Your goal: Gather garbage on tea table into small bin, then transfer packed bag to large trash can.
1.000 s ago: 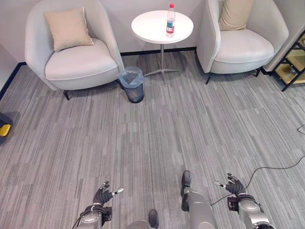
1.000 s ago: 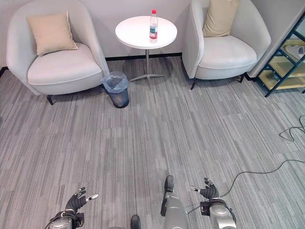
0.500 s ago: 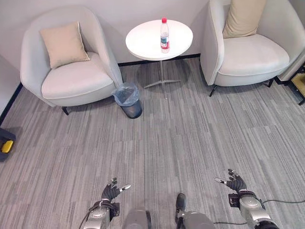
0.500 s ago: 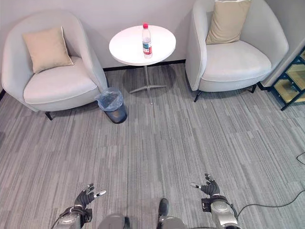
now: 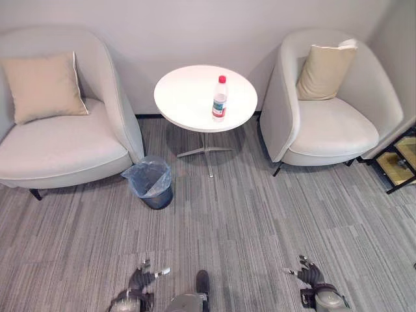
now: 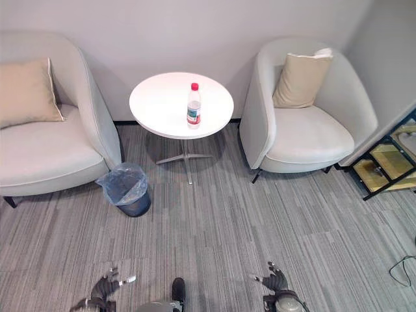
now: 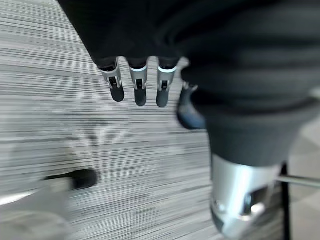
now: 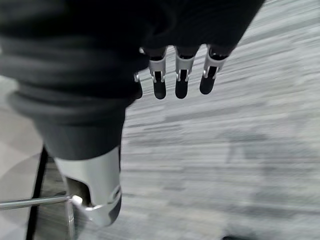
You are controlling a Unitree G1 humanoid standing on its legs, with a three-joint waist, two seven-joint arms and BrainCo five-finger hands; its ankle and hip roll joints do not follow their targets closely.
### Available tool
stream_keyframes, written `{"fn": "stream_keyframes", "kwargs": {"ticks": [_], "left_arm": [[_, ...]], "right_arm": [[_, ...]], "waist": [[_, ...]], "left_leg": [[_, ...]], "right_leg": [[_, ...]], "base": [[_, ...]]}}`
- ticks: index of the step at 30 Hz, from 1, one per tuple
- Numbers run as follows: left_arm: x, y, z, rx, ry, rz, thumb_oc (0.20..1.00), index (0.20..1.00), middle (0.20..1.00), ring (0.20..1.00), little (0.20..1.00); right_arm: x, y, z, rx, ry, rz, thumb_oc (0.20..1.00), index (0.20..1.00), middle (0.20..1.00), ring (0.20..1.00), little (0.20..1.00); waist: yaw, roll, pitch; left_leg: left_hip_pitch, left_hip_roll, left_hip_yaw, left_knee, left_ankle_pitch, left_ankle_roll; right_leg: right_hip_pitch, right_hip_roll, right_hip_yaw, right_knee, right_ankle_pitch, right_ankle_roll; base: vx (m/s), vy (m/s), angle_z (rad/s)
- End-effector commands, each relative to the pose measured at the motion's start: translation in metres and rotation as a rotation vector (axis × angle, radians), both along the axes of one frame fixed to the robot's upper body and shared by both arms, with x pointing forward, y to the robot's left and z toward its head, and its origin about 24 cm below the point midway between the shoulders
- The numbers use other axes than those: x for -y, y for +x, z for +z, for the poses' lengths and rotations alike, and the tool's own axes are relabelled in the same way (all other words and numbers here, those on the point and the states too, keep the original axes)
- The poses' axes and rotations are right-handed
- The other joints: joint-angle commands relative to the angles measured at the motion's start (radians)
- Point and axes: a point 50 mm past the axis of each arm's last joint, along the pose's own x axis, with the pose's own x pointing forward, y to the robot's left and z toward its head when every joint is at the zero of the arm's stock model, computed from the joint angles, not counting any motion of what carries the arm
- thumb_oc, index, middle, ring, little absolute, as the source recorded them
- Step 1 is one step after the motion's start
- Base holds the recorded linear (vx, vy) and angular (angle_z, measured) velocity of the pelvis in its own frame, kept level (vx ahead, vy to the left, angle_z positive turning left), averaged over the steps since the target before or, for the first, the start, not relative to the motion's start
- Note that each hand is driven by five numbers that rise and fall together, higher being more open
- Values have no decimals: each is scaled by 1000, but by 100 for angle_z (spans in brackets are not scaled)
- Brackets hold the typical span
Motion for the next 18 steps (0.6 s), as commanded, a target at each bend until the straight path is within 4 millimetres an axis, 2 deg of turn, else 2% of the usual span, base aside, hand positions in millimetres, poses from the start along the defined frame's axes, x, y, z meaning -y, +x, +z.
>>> {"fn": "stream_keyframes", "kwargs": {"ticks": [1,3,5,7,8,10,11,12,13,15,16,17,18], "left_arm": [[-2,-6,1,9,27,-27,1000,1000,1000,1000,1000],[-3,-8,0,-1,27,-19,1000,1000,1000,1000,1000],[-3,-11,-3,-17,22,-10,1000,1000,1000,1000,1000],[-2,-13,-5,-34,19,-8,1000,1000,1000,1000,1000],[0,-13,-8,-47,19,-5,1000,1000,1000,1000,1000],[1,-13,-9,-49,18,-8,1000,1000,1000,1000,1000],[2,-13,-9,-49,18,-5,1000,1000,1000,1000,1000],[2,-13,-10,-64,29,-29,1000,1000,1000,1000,1000],[3,-16,-13,-75,28,-22,1000,1000,1000,1000,1000],[7,-21,-17,-100,16,-22,1000,1000,1000,1000,1000],[9,-20,-17,-103,10,-26,1000,1000,1000,1000,1000],[12,-19,-18,-101,3,-30,1000,1000,1000,1000,1000],[12,-19,-17,-101,4,-30,1000,1000,1000,1000,1000]], "right_arm": [[14,25,17,74,-59,40,1000,1000,1000,1000,1000],[14,29,19,85,-62,51,1000,1000,1000,1000,1000],[14,32,22,98,-62,56,1000,1000,1000,1000,1000],[15,33,23,101,-68,60,1000,1000,1000,1000,1000],[16,31,23,98,-69,58,1000,1000,1000,1000,1000],[16,31,23,98,-70,62,1000,1000,1000,1000,1000],[17,30,23,94,-74,63,1000,1000,1000,1000,1000],[22,24,21,80,-87,66,1000,1000,1000,1000,1000],[21,21,19,71,-83,67,1000,1000,1000,1000,1000],[24,20,20,68,-96,78,1000,1000,1000,1000,1000],[26,22,22,80,-105,79,1000,1000,1000,1000,1000],[28,23,24,89,-108,79,1000,1000,1000,1000,1000],[27,23,24,89,-108,79,1000,1000,1000,1000,1000]], "waist": [[29,47,29],[20,59,33],[1,63,52],[-20,61,65],[-46,59,75],[-55,64,78],[-64,65,79],[-75,61,71],[-83,60,66],[-93,75,50],[-96,87,48],[-98,90,49],[-100,87,47]], "left_leg": [[2,86,-6,85,-149,-113],[43,91,-17,71,-170,-114],[105,89,-37,58,-202,-116],[140,78,-56,61,-227,-122],[192,70,-85,60,-259,-133],[211,73,-99,61,-273,-139],[232,72,-117,64,-289,-142],[270,71,-161,78,-329,-151],[288,77,-170,85,-341,-157],[295,109,-184,136,-310,-178],[279,130,-183,186,-273,-198],[246,150,-177,265,-207,-219],[242,147,-178,264,-204,-219]], "right_leg": [[7,-11,-32,-278,201,-1],[-41,-11,-63,-318,184,-18],[-110,-6,-71,-390,207,-29],[-146,3,-57,-477,243,-21],[-214,4,-35,-549,287,-6],[-223,5,-30,-578,300,3],[-246,5,-10,-595,320,7],[-249,-7,26,-592,328,13],[-246,-5,48,-568,342,1],[-241,2,40,-512,335,-19],[-225,9,30,-493,320,-32],[-211,10,18,-482,309,-48],[-214,6,18,-483,311,-47]], "base": [[293,18,-4],[276,-13,-5],[366,-57,7],[445,-100,-3],[445,-110,24],[375,-112,49],[587,-259,42],[617,-309,32],[605,-355,38],[400,-278,73],[302,-251,104],[180,-165,104],[175,-193,76]]}}
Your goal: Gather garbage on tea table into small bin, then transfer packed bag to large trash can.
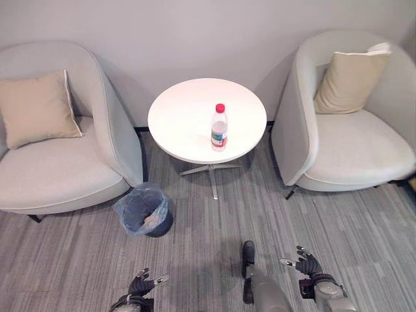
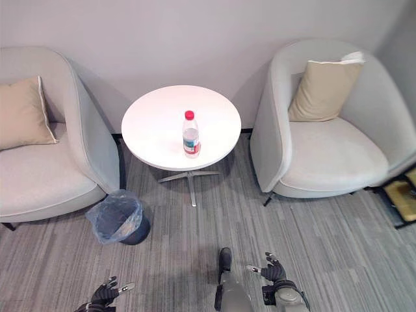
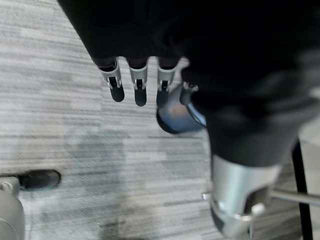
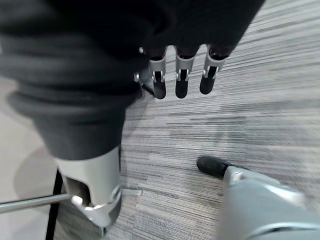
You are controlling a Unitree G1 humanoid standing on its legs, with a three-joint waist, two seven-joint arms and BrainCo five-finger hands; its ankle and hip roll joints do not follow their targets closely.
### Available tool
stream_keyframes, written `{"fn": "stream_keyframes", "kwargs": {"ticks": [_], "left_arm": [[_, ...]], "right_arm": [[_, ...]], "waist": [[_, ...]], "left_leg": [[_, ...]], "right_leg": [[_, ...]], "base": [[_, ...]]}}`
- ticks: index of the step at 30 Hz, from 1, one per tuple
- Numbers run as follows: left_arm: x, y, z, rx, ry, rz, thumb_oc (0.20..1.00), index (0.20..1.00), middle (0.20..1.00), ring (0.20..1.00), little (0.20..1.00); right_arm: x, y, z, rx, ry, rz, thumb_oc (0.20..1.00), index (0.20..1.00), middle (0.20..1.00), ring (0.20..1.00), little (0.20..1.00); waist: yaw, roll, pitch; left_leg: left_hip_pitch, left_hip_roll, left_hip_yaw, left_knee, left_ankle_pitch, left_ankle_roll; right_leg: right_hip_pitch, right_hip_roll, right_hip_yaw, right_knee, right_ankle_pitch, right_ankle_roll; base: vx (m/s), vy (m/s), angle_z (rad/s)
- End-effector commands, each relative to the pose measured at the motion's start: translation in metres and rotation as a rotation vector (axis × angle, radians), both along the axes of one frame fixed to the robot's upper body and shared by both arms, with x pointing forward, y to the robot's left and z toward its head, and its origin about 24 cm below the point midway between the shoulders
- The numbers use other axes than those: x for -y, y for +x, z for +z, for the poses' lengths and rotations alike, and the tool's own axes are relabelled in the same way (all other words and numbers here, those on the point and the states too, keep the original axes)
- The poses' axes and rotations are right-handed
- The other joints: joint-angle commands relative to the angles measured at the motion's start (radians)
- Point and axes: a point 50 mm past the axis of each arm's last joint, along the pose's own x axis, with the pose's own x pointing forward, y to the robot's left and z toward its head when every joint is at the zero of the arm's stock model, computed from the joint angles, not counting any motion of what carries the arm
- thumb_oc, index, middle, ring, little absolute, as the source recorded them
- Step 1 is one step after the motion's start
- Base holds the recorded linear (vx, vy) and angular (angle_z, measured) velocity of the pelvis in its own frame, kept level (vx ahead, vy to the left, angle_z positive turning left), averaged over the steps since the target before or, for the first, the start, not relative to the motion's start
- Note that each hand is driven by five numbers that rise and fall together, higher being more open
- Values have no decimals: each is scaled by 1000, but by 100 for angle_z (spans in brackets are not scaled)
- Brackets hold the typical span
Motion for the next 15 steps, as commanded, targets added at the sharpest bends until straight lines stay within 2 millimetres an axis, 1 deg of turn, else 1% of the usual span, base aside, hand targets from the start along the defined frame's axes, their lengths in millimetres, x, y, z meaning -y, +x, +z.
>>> {"fn": "stream_keyframes", "kwargs": {"ticks": [1,2,3,4,5,6,7,8,10,11,12,13,14,15], "left_arm": [[-7,15,10,67,40,-57,1000,1000,1000,1000,1000],[-6,20,13,86,37,-61,1000,1000,1000,1000,1000],[-5,25,15,103,31,-63,1000,1000,1000,1000,1000],[-5,25,15,103,31,-63,1000,1000,1000,1000,1000],[-4,28,16,108,30,-63,1000,1000,1000,1000,1000],[-3,29,16,108,27,-67,1000,1000,1000,1000,1000],[-2,29,15,100,25,-71,1000,1000,1000,1000,1000],[-2,29,15,100,25,-71,1000,1000,1000,1000,1000],[-1,27,13,86,23,-76,1000,1000,1000,1000,1000],[0,26,13,83,22,-78,1000,1000,1000,1000,1000],[0,24,12,76,22,-82,1000,1000,1000,1000,1000],[0,21,10,65,22,-86,1000,1000,1000,1000,1000],[0,21,10,65,22,-86,1000,1000,1000,1000,1000],[0,19,10,58,25,-87,1000,1000,1000,1000,1000]], "right_arm": [[12,24,23,129,-53,57,1000,1000,1000,1000,1000],[13,26,26,140,-55,56,1000,1000,1000,1000,1000],[17,26,26,129,-70,53,1000,1000,1000,1000,1000],[17,26,26,130,-70,53,1000,1000,1000,1000,1000],[19,27,27,127,-79,55,1000,1000,1000,1000,1000],[22,27,26,117,-89,54,1000,1000,1000,1000,1000],[24,26,26,114,-92,44,1000,1000,1000,1000,1000],[24,26,26,114,-92,44,1000,1000,1000,1000,1000],[26,24,26,109,-95,35,1000,1000,1000,1000,1000],[27,23,25,105,-98,36,1000,1000,1000,1000,1000],[26,21,24,98,-99,32,1000,1000,1000,1000,1000],[26,18,21,85,-101,27,1000,1000,1000,1000,1000],[26,18,21,85,-101,27,1000,1000,1000,1000,1000],[25,16,20,80,-100,25,1000,1000,1000,1000,1000]], "waist": [[9,-11,0],[9,-19,1],[16,-22,-2],[16,-21,0],[24,-26,1],[28,-27,-2],[34,-35,-6],[34,-35,-5],[42,-43,-3],[47,-43,0],[53,-43,4],[60,-43,11],[60,-43,12],[64,-46,19]], "left_leg": [[-101,41,32,203,140,-60],[-129,50,44,254,178,-61],[-153,78,88,272,185,-51],[-152,79,89,273,183,-51],[-174,73,94,271,166,-43],[-183,69,109,236,148,-36],[-213,62,145,179,117,-32],[-211,62,145,180,116,-32],[-264,52,174,129,100,-31],[-280,49,180,100,110,-35],[-306,52,191,78,137,-41],[-336,63,222,42,183,-52],[-335,63,222,41,184,-52],[-354,70,240,37,203,-57]], "right_leg": [[63,-30,-3,-34,-97,58],[84,-30,-8,-35,-112,45],[125,-19,-26,-43,-148,29],[126,-18,-26,-43,-149,29],[147,-17,-29,-48,-159,27],[164,-15,-36,-53,-168,29],[194,-21,-52,-65,-184,33],[195,-22,-52,-65,-185,33],[227,-27,-68,-78,-204,35],[244,-25,-73,-84,-210,36],[264,-20,-80,-94,-215,36],[298,-13,-93,-110,-221,37],[299,-13,-93,-111,-221,37],[318,-10,-99,-113,-227,38]], "base": [[173,-203,30],[356,-319,-6],[267,-213,-5],[267,-166,-1],[162,-76,8],[310,-123,3],[224,-70,4],[227,-65,22],[162,-30,18],[179,-19,14],[232,-3,29],[172,0,36],[174,12,36],[146,33,21]]}}
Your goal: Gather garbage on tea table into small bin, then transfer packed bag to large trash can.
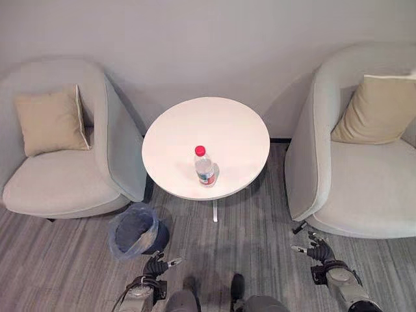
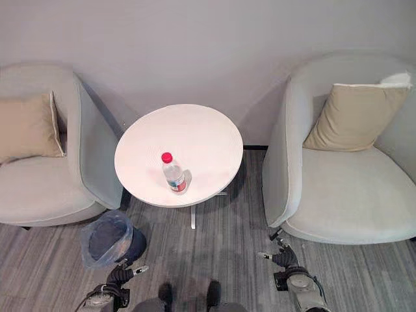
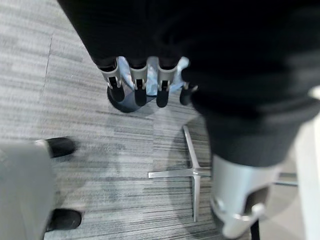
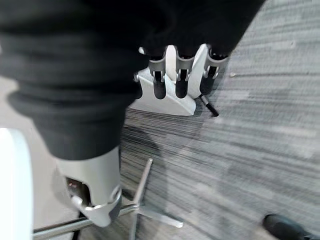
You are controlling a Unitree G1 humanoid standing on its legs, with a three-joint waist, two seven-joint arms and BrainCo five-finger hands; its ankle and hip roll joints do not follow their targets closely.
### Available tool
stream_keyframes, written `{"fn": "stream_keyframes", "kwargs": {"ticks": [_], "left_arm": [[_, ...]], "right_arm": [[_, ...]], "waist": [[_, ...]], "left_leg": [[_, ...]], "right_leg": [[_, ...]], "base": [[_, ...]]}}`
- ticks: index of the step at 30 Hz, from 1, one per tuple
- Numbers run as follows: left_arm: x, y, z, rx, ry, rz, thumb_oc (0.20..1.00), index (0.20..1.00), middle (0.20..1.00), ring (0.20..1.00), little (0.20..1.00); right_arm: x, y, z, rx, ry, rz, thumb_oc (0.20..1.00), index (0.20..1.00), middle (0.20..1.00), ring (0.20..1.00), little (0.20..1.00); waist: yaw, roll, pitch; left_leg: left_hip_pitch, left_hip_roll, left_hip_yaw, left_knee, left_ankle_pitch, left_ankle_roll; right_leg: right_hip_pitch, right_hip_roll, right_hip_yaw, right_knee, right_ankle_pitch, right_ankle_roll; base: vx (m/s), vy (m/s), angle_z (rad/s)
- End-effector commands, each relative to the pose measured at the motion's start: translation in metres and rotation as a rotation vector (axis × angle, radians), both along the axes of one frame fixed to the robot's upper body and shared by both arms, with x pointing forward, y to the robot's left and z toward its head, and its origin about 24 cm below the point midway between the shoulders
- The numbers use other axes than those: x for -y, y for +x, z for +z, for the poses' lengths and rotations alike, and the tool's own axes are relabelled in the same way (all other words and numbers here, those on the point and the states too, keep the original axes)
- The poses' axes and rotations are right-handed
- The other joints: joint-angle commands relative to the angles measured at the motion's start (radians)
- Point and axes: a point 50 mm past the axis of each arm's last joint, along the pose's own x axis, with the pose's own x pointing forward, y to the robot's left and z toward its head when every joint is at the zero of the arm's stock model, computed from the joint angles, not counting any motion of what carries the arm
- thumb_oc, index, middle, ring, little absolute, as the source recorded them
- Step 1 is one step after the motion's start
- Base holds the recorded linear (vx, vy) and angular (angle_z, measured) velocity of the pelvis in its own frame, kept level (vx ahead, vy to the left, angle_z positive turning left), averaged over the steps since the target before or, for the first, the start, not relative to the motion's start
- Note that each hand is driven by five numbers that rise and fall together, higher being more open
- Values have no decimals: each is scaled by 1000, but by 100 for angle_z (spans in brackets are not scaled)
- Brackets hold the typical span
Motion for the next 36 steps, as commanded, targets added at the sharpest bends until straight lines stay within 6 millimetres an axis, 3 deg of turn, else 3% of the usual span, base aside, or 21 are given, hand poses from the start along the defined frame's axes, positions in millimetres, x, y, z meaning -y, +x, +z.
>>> {"fn": "stream_keyframes", "kwargs": {"ticks": [1,4,10,13,14,17,22,30,36], "left_arm": [[-9,1,3,4,40,-39,1000,1000,1000,1000,1000],[-11,-2,2,-4,38,-32,1000,1000,1000,1000,1000],[-15,-11,0,-32,47,-39,1000,1000,1000,1000,1000],[-23,-9,3,-27,69,-32,1000,1000,1000,1000,1000],[-30,-7,5,-17,86,-19,1000,1000,1000,1000,1000],[-36,-7,8,-5,101,-6,1000,1000,1000,1000,1000],[-37,-9,6,-21,103,-8,1000,1000,1000,1000,1000],[-37,-23,3,-47,108,-22,1000,1000,1000,1000,1000],[-35,-28,0,-68,107,-50,1000,1000,1000,1000,1000]], "right_arm": [[6,-3,3,22,-33,-4,1000,1000,1000,1000,1000],[3,-5,2,17,-29,6,1000,1000,1000,1000,1000],[-9,-3,0,14,-17,61,1000,1000,1000,1000,1000],[-14,4,4,39,-8,87,1000,1000,1000,1000,1000],[-19,10,9,75,4,91,1000,1000,1000,1000,1000],[-19,15,17,126,13,91,1000,1000,1000,1000,1000],[-15,25,30,185,-30,121,1000,1000,1000,1000,1000],[-6,38,75,354,-166,268,1000,1000,1000,1000,1000],[-13,49,101,417,-263,454,1000,1000,1000,1000,1000]], "waist": [[34,21,-1],[41,22,-8],[60,12,-52],[60,16,-52],[53,20,-44],[34,32,-41],[12,32,-27],[1,21,-48],[8,25,-66]], "left_leg": [[-26,8,72,91,28,28],[-6,19,96,70,25,33],[51,-35,79,72,-60,88],[77,-60,66,61,-88,117],[84,-71,58,57,-98,133],[119,-87,35,24,-108,145],[145,-95,17,10,-115,143],[170,-93,-1,13,-124,116],[193,-79,-16,-22,-107,98]], "right_leg": [[-3,-112,4,105,-149,145],[16,-110,3,110,-159,149],[56,-174,6,173,-182,194],[-10,-200,37,296,-163,213],[-67,-206,72,379,-131,225],[-142,-170,126,409,-132,213],[-205,-157,131,326,-103,206],[-125,-148,137,192,-91,202],[-73,-138,115,144,-102,193]], "base": [[145,33,6],[185,102,13],[223,226,4],[110,219,2],[82,177,-8],[121,110,10],[80,-13,16],[97,-90,13],[79,-80,-2]]}}
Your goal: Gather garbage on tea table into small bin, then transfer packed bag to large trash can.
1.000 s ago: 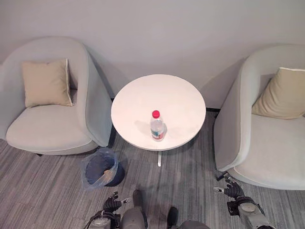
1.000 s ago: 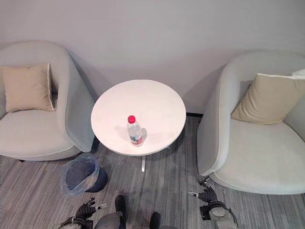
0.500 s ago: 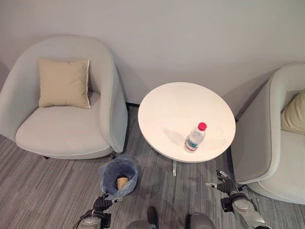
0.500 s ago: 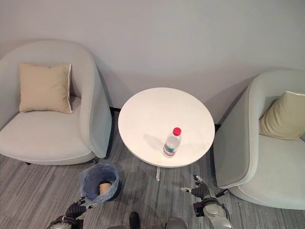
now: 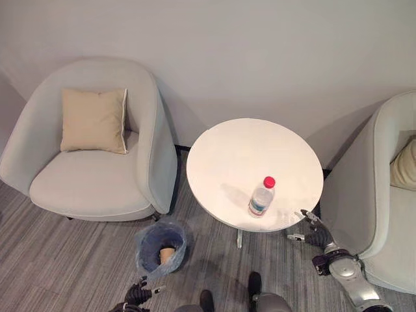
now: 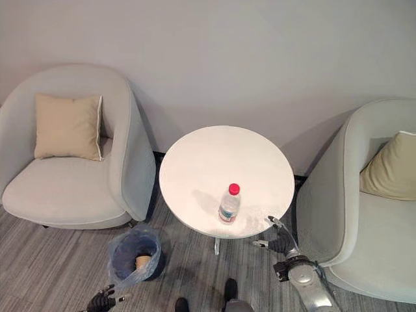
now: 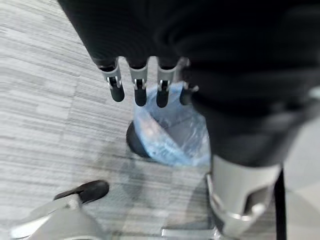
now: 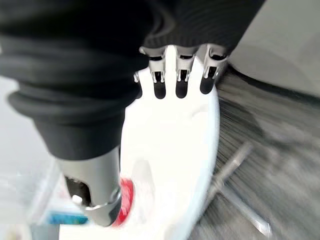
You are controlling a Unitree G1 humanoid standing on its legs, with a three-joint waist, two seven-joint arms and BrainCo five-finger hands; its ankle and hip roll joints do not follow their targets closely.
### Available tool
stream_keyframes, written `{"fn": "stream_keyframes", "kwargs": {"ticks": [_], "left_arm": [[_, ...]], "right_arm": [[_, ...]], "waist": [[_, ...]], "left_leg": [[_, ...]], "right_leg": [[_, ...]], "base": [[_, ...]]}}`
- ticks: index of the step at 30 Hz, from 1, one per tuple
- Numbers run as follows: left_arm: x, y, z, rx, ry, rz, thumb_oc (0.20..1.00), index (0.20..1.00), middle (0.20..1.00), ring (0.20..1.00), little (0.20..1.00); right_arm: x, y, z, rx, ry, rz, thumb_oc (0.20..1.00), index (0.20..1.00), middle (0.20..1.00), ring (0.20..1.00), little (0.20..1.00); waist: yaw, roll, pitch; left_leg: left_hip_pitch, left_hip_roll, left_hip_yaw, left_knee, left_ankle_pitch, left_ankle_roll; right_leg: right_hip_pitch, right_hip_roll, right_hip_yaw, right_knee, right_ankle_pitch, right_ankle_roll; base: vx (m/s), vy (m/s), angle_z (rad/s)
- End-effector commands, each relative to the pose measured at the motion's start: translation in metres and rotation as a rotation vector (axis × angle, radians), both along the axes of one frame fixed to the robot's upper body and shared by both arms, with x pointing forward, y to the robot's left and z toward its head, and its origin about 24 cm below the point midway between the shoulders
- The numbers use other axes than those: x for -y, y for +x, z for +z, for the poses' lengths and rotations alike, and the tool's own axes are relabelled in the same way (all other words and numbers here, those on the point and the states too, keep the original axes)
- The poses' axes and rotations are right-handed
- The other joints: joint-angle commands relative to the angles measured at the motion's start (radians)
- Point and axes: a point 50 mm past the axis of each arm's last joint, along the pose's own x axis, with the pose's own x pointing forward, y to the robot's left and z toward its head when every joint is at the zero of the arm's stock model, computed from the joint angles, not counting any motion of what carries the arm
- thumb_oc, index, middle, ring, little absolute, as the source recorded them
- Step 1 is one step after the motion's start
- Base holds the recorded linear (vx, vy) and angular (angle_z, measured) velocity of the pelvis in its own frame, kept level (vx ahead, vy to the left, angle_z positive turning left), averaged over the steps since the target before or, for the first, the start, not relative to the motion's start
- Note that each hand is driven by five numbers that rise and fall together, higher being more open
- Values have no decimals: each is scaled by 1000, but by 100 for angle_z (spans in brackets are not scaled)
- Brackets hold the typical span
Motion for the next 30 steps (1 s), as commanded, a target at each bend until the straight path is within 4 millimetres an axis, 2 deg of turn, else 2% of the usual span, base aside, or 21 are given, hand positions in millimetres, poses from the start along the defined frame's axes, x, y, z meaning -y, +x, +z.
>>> {"fn": "stream_keyframes", "kwargs": {"ticks": [1,4,9,19,23,25,26,28,30], "left_arm": [[-5,21,8,70,26,-24,1000,1000,1000,1000,1000],[-2,21,9,75,17,-44,1000,1000,1000,1000,1000],[1,14,5,52,7,-62,1000,1000,1000,1000,1000],[1,10,4,34,7,-79,1000,1000,1000,1000,1000],[7,18,6,57,2,-100,1000,1000,1000,1000,1000],[8,20,6,59,0,-101,1000,1000,1000,1000,1000],[11,22,6,62,-1,-111,1000,1000,1000,1000,1000],[11,23,6,62,-2,-111,1000,1000,1000,1000,1000],[13,22,5,60,-4,-110,1000,1000,1000,1000,1000]], "right_arm": [[-10,20,31,118,-79,153,1000,1000,1000,1000,1000],[-15,26,41,145,-106,218,1000,1000,1000,1000,1000],[-22,36,44,155,-119,252,1000,1000,1000,1000,1000],[-33,47,36,136,-98,251,1000,1000,1000,1000,1000],[-53,67,40,176,-12,222,1000,1000,1000,1000,1000],[-56,69,42,181,-6,228,1000,1000,1000,1000,1000],[-67,75,44,193,7,248,1000,1000,1000,1000,1000],[-70,77,45,196,12,253,1000,1000,1000,1000,1000],[-83,82,45,202,46,265,1000,1000,1000,1000,1000]], "waist": [[-1,-14,-16],[4,-9,-21],[19,1,-27],[46,14,-20],[70,37,30],[73,39,34],[81,44,42],[83,46,43],[93,50,43]], "left_leg": [[-18,36,-55,84,-83,-57],[-8,38,-60,64,-73,-63],[4,37,-69,31,-61,-67],[3,31,-92,3,-49,-68],[-56,22,-115,8,-30,-68],[-64,22,-119,9,-27,-68],[-79,21,-125,8,-20,-68],[-82,21,-126,6,-18,-68],[-83,19,-132,-2,-11,-69]], "right_leg": [[70,-24,0,57,-169,65],[91,-21,-9,37,-172,62],[114,-19,-25,13,-176,62],[123,-22,-50,-3,-179,63],[74,-31,-65,0,-169,62],[68,-31,-67,-1,-167,61],[57,-32,-69,-2,-165,60],[55,-32,-72,-4,-164,60],[59,-32,-77,-12,-163,59]], "base": [[63,-54,15],[60,-35,11],[65,-6,9],[25,8,11],[-109,25,7],[-69,11,27],[-58,12,23],[-22,7,7],[4,8,13]]}}
